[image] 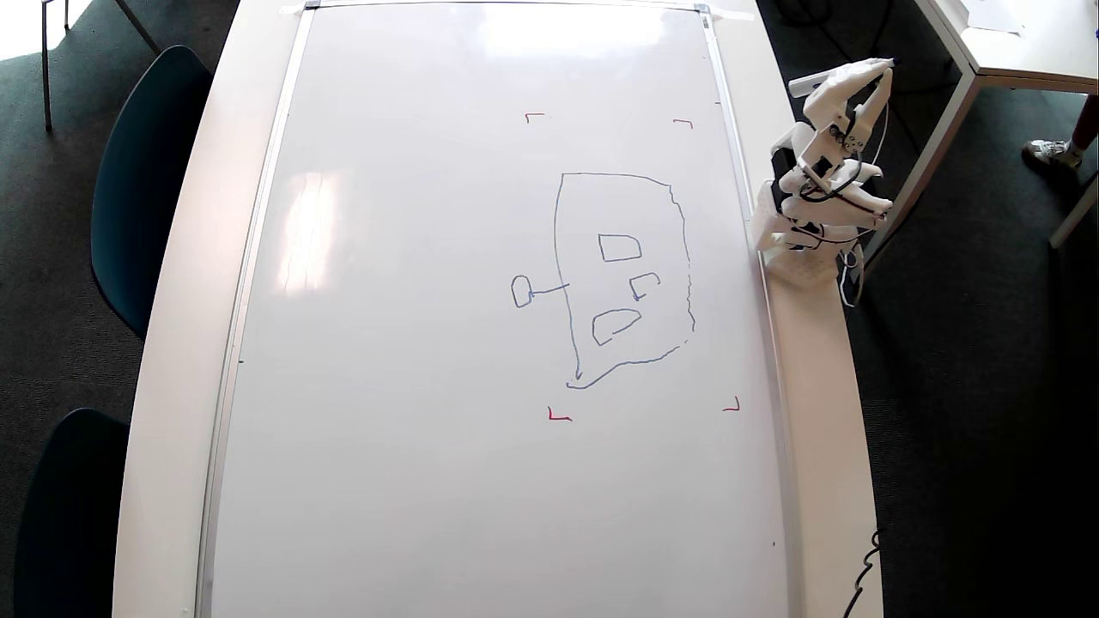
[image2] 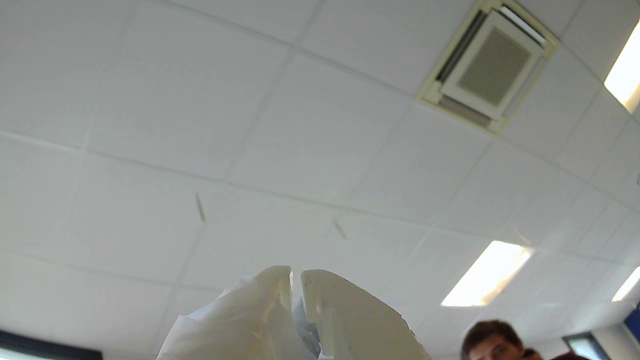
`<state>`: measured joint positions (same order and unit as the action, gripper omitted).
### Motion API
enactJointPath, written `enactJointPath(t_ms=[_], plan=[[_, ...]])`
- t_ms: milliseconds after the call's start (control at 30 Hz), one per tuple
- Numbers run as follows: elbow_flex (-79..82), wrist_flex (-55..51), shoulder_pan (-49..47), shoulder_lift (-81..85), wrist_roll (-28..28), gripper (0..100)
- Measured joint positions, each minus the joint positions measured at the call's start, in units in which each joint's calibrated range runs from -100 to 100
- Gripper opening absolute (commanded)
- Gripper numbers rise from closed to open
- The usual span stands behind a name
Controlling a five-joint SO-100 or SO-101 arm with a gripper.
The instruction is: Draw on a whiteboard a robot head using a pen attached to the gripper
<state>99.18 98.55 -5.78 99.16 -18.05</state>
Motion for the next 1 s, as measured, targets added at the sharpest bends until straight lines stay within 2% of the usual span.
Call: enactJointPath(t_ms=[400,667,1000], plan=[[0.0,0.0,0.0,0.0,0.0,1],[0.0,0.0,-4.3,0.0,11.4,1],[0.0,0.0,-5.2,0.0,12.4,1]])
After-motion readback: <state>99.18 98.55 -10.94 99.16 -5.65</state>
